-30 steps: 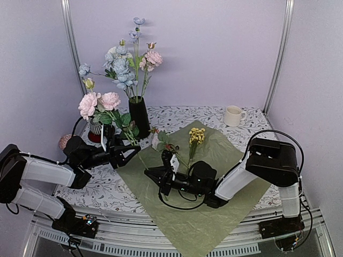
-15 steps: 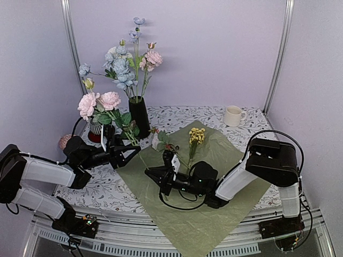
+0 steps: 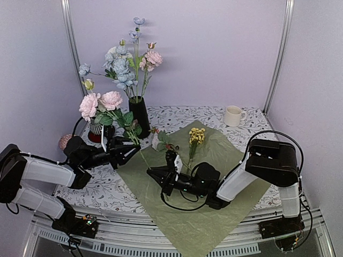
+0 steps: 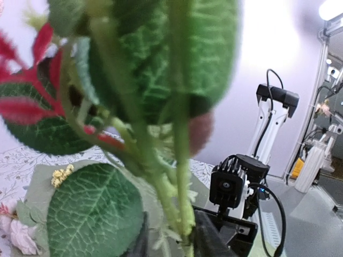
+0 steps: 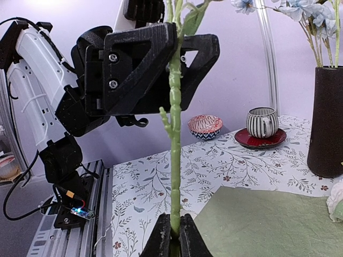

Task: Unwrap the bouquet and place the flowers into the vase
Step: Pass from the right arm to the left

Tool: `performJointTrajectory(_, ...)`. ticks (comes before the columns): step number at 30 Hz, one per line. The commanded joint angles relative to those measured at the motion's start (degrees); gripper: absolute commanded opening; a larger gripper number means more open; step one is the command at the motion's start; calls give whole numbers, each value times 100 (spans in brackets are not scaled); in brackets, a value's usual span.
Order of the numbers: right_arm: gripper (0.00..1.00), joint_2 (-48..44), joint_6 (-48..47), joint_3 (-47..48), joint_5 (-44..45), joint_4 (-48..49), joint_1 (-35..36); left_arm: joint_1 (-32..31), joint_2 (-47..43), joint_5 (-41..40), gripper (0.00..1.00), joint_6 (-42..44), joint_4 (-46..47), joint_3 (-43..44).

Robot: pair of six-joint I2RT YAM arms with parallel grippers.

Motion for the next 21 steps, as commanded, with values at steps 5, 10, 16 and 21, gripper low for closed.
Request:
performJointTrajectory(5, 17, 112, -8, -114, 5, 327, 35, -44, 66, -14, 13, 43, 6, 41)
performJointTrajectory(10, 44, 120, -12, -159, -23, 441, 35, -52, 57, -34, 6, 58, -20, 46)
performJointTrajectory(16, 74, 127, -3, -270, 47, 638, 31, -49, 34, -85, 4, 87, -92, 57)
performJointTrajectory(21, 92, 121, -2, -337, 50, 762, 29, -47, -14, -141, 4, 156, -191, 62)
